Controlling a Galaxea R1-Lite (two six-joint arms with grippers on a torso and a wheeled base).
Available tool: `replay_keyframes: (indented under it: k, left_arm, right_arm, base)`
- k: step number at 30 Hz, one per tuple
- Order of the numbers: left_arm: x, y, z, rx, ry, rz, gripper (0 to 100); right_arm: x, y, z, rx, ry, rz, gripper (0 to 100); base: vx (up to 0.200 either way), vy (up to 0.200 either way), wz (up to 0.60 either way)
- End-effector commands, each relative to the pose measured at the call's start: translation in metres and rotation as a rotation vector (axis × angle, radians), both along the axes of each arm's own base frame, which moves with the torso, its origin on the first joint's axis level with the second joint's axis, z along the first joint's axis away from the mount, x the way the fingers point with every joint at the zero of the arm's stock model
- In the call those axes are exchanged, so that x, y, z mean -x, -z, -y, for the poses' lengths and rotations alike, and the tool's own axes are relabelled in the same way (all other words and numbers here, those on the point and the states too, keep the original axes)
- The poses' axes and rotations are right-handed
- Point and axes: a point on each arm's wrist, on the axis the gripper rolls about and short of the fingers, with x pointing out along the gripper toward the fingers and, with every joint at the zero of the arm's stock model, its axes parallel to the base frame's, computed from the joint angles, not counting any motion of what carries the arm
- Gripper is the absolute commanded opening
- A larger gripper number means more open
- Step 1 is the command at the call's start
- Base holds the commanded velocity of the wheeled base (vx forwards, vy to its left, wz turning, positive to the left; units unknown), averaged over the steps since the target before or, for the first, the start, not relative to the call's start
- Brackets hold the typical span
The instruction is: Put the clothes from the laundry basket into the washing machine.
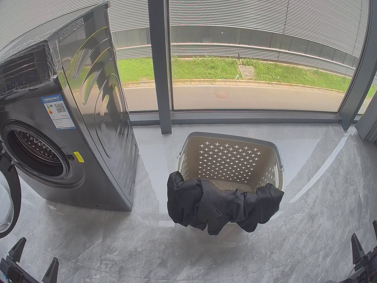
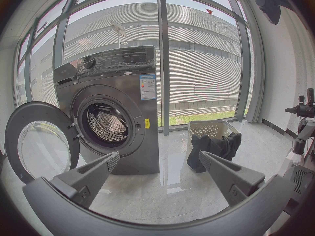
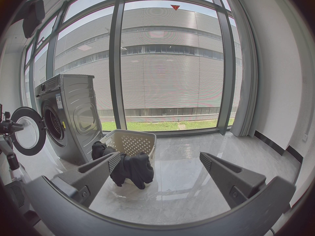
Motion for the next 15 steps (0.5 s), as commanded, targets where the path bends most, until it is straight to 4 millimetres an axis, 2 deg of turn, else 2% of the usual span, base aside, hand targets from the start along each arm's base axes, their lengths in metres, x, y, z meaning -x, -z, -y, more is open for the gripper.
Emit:
replay_keyframes:
  k: [1,11,15]
  left_arm:
    - [0.0000,0.0053,0.0000,0.001,0.000,-0.001,100]
    - [0.0000,0.0053,0.0000,0.001,0.000,-0.001,100]
    - [0.0000,0.0053,0.0000,0.001,0.000,-0.001,100]
  right_arm:
    - [-0.0001,0.0052,0.0000,-0.001,-0.001,-0.001,100]
    - [-0.0001,0.0052,0.0000,0.001,-0.001,-0.001,100]
    - [-0.0001,0.0052,0.0000,-0.001,-0.001,-0.001,100]
  base:
    - [0.000,0.000,0.00]
    - [0.000,0.000,0.00]
    - [0.000,-0.200,0.00]
